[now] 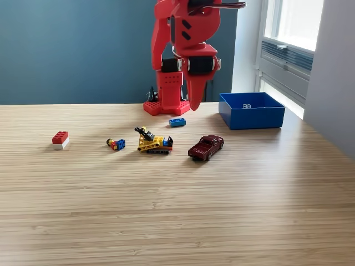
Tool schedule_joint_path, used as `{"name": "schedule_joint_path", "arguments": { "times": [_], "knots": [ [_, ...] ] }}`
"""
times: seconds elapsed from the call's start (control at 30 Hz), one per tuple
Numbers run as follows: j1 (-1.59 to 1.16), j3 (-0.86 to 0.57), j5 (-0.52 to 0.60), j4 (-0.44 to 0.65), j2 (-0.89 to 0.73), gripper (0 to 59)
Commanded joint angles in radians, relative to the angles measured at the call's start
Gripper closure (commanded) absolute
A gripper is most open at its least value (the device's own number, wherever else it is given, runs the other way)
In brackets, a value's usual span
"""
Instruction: Grasp a lego block and put it in the bin.
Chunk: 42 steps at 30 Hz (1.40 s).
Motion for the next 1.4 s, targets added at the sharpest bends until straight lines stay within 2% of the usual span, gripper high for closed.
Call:
{"name": "schedule_joint_path", "arguments": {
  "times": [0.03, 0.2, 0.43, 0.6, 1.1, 1.4],
  "knots": [
    [0.095, -0.06, -0.005, -0.06, 0.012, 58.3],
    [0.129, 0.014, -0.008, -0.084, 0.012, 56.9],
    [0.153, 0.183, -0.028, -0.169, 0.026, 40.3],
    [0.153, 0.299, -0.058, -0.232, 0.028, 35.5],
    [0.164, 0.436, -0.103, -0.235, 0.04, 35.1],
    [0.166, 0.675, -0.17, -0.431, 0.236, 34.1]
  ]
}}
